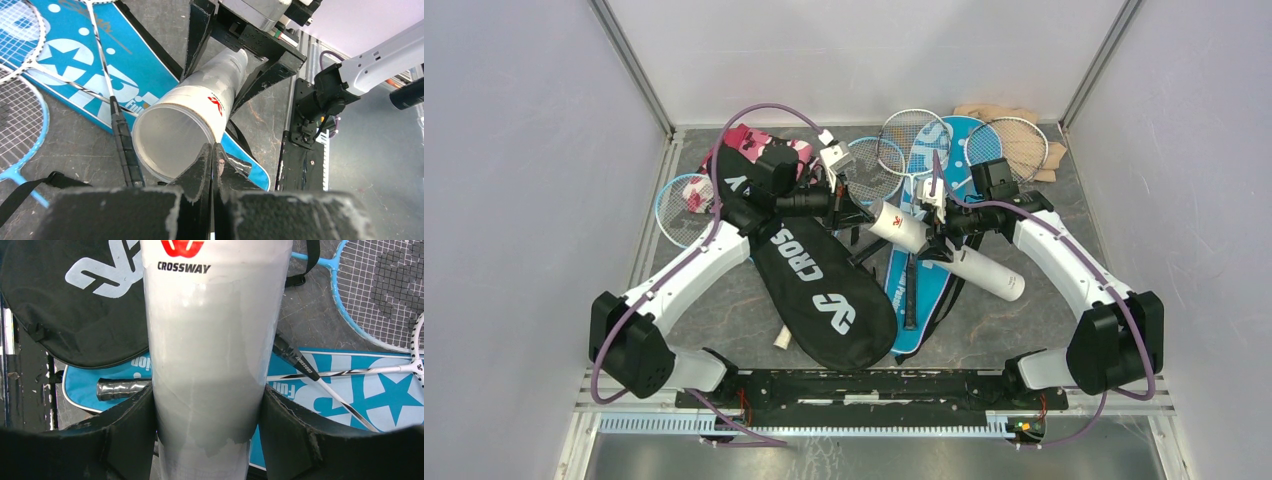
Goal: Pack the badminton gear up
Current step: Close the lid on the shuttle tube, then place the shuttle tube at the center of the board.
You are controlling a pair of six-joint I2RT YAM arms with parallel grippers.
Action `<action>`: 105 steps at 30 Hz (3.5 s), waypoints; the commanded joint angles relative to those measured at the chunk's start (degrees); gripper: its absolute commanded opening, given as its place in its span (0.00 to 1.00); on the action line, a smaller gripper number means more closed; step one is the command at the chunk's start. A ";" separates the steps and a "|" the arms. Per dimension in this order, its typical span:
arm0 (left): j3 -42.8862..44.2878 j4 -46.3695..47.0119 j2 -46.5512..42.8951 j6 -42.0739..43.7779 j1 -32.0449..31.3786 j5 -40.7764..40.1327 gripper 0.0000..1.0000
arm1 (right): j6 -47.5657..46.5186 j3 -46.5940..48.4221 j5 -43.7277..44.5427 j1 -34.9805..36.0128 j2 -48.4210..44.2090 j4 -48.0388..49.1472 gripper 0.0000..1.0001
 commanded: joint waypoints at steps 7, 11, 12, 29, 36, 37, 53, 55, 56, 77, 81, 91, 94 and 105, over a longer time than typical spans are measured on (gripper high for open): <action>-0.91 3.65 1.58 -2.45 0.15 7.82 0.07 | 0.23 0.14 -2.64 0.27 -2.69 1.32 0.13; -1.04 4.09 2.10 -2.72 0.15 10.06 0.16 | -0.04 0.21 -2.56 0.26 -2.76 1.26 0.13; -1.08 4.25 2.21 -2.78 0.15 10.37 0.18 | -0.04 0.20 -2.59 0.24 -2.74 1.24 0.13; -3.64 5.86 2.21 -3.66 0.18 9.40 0.33 | 1.82 0.98 -2.28 0.27 -3.51 2.44 0.13; -3.85 7.15 3.28 -5.14 0.15 11.46 0.35 | 3.12 1.31 -3.94 0.24 -3.29 3.25 0.13; -3.75 7.24 3.60 -5.23 0.14 11.92 0.35 | 3.12 1.30 -4.06 0.29 -3.27 3.27 0.13; -2.43 7.50 6.73 -6.34 0.00 16.28 0.42 | -4.09 1.84 -6.96 0.34 -3.27 -1.72 0.13; -2.19 7.51 7.22 -6.45 -0.07 17.12 0.45 | -7.04 2.47 -7.68 0.37 -2.73 -4.28 0.13; -2.10 7.51 7.40 -6.48 -0.08 17.53 0.46 | -8.45 2.71 -8.02 0.39 -2.45 -5.70 0.13; -1.72 5.23 8.84 -3.81 -1.87 18.92 0.63 | -8.03 3.33 -9.28 0.39 -4.93 -5.52 0.13; -1.03 2.98 8.72 -2.03 -1.88 18.86 0.66 | -2.16 1.99 -4.59 0.33 -5.56 0.00 0.13; 5.12 -4.93 3.90 3.50 4.38 14.61 0.97 | 5.96 -1.66 13.50 -0.31 -6.01 7.58 0.11; 8.08 -6.13 2.25 3.40 8.29 9.86 1.00 | 9.64 -1.25 18.77 -1.27 -5.59 9.31 0.10; 11.44 -6.25 -2.33 3.46 13.60 -16.13 1.00 | 26.11 2.93 32.79 -14.89 1.34 11.03 0.09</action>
